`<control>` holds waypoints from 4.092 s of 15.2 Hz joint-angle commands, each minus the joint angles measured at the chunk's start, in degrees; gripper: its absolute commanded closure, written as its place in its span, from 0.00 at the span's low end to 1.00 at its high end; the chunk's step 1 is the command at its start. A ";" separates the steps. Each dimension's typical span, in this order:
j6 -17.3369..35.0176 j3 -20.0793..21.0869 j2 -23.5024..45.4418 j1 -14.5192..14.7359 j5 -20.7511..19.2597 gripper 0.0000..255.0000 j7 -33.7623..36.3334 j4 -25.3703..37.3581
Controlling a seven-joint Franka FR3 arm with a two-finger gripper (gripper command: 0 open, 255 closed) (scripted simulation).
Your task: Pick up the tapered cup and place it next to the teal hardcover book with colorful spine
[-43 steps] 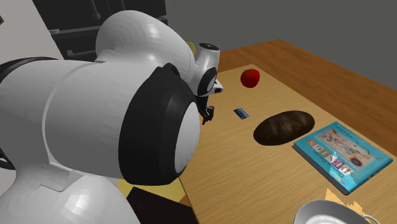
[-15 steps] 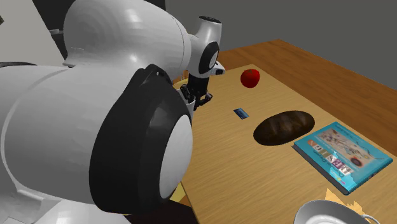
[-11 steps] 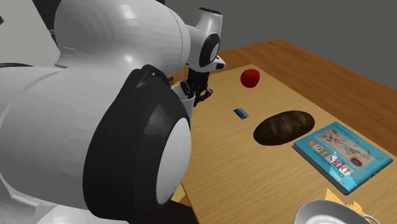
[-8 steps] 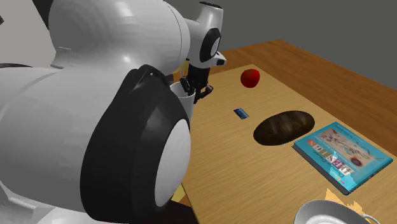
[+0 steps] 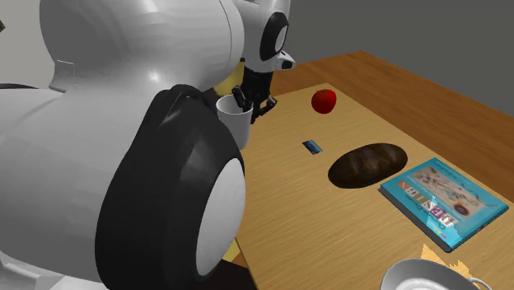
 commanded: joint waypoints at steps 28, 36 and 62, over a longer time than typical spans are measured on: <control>-15.41 -11.01 5.79 -10.01 -1.09 1.00 -18.77 18.17; -19.75 -15.99 14.46 -16.46 0.37 1.00 -29.48 29.41; -9.20 -18.58 21.87 -21.70 2.17 1.00 -39.03 24.74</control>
